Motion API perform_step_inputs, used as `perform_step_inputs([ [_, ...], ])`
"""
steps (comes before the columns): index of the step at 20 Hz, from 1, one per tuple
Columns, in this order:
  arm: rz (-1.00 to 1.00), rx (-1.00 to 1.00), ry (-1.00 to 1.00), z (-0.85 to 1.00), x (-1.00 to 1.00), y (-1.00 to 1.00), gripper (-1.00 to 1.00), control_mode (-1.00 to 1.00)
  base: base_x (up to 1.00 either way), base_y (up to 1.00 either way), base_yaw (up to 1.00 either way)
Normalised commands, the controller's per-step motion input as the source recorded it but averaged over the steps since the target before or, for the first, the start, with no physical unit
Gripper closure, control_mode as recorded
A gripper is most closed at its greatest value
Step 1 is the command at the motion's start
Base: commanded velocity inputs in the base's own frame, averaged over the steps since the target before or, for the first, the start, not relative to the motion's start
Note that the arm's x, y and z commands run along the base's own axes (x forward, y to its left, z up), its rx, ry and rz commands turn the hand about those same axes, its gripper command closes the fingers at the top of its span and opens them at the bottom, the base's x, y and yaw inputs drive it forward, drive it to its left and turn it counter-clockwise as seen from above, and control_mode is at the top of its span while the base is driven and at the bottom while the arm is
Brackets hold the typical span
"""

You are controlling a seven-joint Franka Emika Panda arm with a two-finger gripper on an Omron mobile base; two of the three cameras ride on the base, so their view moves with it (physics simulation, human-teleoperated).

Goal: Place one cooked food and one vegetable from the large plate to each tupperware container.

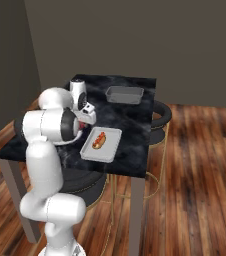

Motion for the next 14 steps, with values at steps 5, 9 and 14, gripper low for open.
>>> perform_step_inputs([
  [5,0.0,0.0,-0.25,0.3,-0.68,-0.87,1.0,-1.0,0.0,0.0,0.0],
  [9,0.02,0.0,-0.06,0.17,-0.01,-0.82,1.0,-1.0,0.0,0.0,0.0],
  [14,0.13,-0.03,-0.11,-0.04,0.0,-0.31,1.0,-1.0,0.0,0.0,0.0],
])
